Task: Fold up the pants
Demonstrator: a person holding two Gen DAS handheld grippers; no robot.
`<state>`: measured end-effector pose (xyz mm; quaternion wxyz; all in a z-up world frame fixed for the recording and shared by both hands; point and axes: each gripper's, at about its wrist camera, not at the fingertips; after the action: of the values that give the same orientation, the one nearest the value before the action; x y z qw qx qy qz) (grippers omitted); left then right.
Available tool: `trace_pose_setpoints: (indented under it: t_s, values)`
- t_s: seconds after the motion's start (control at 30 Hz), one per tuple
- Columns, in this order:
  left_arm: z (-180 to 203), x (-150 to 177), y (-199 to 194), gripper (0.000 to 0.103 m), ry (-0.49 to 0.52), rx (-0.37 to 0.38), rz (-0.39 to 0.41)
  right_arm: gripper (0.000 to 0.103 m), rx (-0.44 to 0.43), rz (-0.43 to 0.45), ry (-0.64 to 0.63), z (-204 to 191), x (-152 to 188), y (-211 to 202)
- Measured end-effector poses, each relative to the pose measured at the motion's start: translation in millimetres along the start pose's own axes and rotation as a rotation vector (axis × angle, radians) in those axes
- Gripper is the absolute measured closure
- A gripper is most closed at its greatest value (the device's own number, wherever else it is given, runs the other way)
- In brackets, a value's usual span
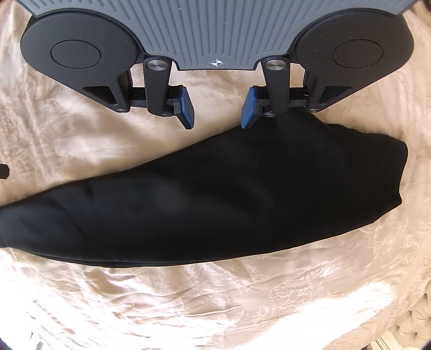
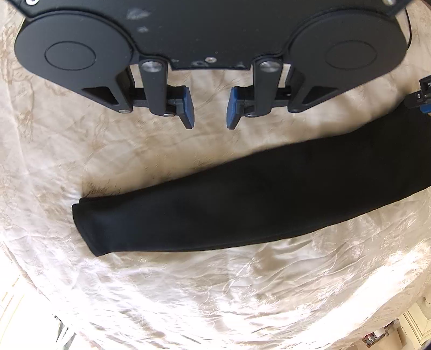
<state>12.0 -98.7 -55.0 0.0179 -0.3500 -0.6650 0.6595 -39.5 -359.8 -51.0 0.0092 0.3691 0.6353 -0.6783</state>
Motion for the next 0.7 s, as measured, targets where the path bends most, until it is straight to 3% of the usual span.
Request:
trace_pose_setpoints:
  t_s: [0.27, 0.6, 0.7]
  values:
    - [20, -28, 7, 0.066, -0.004, -0.011, 0.0, 0.073, -0.095, 0.027, 0.028, 1, -51, 28]
    - [32, -66, 49, 0.066, 0.04, 0.001, -0.03, 0.069, 0.144, 0.113, 0.05, 72, -85, 49]
    - [39, -76, 61, 0.066, 0.061, 0.014, -0.031, 0.068, 0.159, 0.109, 0.081, 92, -95, 58]
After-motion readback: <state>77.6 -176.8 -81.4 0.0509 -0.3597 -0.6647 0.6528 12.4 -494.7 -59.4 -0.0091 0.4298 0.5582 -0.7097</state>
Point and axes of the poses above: each gripper's, at about its wrist camera, not at the fingertips, and y roughly the way its jaws point, z to its right, x to its underside, and after that the axes turned 12 degrees about z, right-handed
